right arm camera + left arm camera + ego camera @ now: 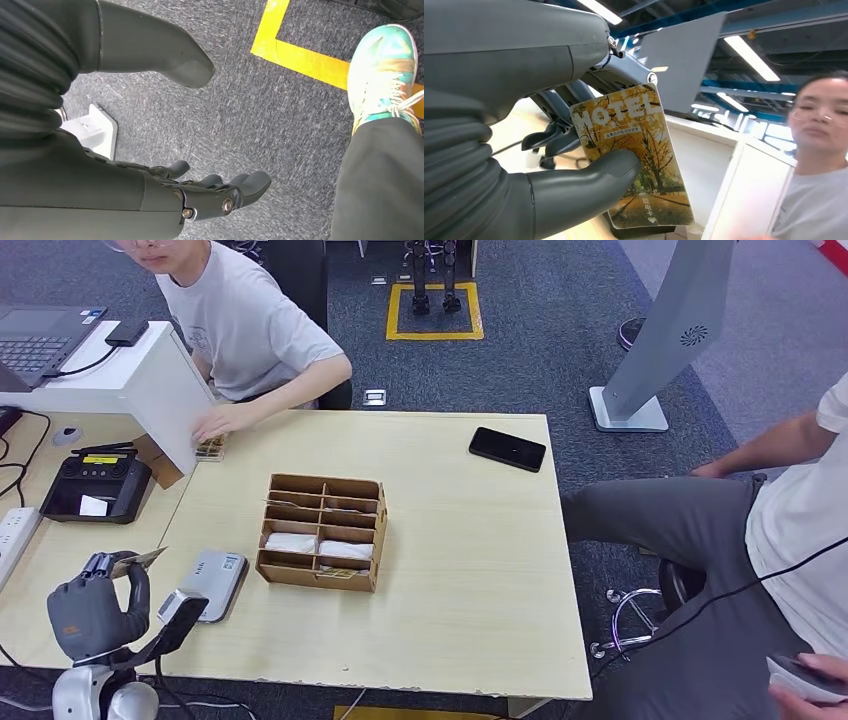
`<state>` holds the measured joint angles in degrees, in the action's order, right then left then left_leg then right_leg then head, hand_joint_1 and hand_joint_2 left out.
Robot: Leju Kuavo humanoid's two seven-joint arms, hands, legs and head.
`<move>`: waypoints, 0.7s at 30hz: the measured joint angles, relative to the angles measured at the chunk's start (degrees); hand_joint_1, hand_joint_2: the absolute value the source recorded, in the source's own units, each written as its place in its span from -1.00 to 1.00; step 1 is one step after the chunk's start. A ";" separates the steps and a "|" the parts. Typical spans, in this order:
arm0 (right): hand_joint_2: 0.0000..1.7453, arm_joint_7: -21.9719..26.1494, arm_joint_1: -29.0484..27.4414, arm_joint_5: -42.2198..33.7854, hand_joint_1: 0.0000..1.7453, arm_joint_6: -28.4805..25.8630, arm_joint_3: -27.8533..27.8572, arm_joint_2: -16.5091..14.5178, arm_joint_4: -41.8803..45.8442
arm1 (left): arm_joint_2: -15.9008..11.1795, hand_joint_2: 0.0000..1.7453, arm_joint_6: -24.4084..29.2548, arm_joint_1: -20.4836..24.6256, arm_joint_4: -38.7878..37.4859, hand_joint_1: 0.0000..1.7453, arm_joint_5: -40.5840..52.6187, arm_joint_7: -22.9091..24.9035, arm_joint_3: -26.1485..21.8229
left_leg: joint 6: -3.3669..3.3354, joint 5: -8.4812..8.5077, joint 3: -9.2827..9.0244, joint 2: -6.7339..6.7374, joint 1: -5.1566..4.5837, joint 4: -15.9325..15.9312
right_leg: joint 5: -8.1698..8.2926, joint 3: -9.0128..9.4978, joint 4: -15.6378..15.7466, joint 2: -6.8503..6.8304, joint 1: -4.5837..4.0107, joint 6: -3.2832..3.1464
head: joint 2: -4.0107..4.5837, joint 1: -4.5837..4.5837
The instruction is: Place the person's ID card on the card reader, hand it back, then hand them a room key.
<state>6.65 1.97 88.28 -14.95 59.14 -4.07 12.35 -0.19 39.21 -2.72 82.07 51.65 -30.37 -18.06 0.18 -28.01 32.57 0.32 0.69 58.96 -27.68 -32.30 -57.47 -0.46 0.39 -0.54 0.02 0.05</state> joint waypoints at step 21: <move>1.00 -0.30 -0.08 0.01 -1.00 -0.80 0.11 -0.29 -0.03 | -2.60 1.00 -25.42 -0.58 2.79 1.00 -33.72 16.10 7.01 | -0.01 0.00 0.00 0.01 -0.02 0.01 | 0.00 -0.02 0.00 0.01 0.00 0.01 | 0.00 0.01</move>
<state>6.35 1.90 88.29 -15.75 59.25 -4.36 12.32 -2.79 13.79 -3.29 84.86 17.93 -14.27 -11.06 0.17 -28.01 32.57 0.33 0.67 58.97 -27.68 -32.32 -57.46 -0.45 0.39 -0.54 0.02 0.05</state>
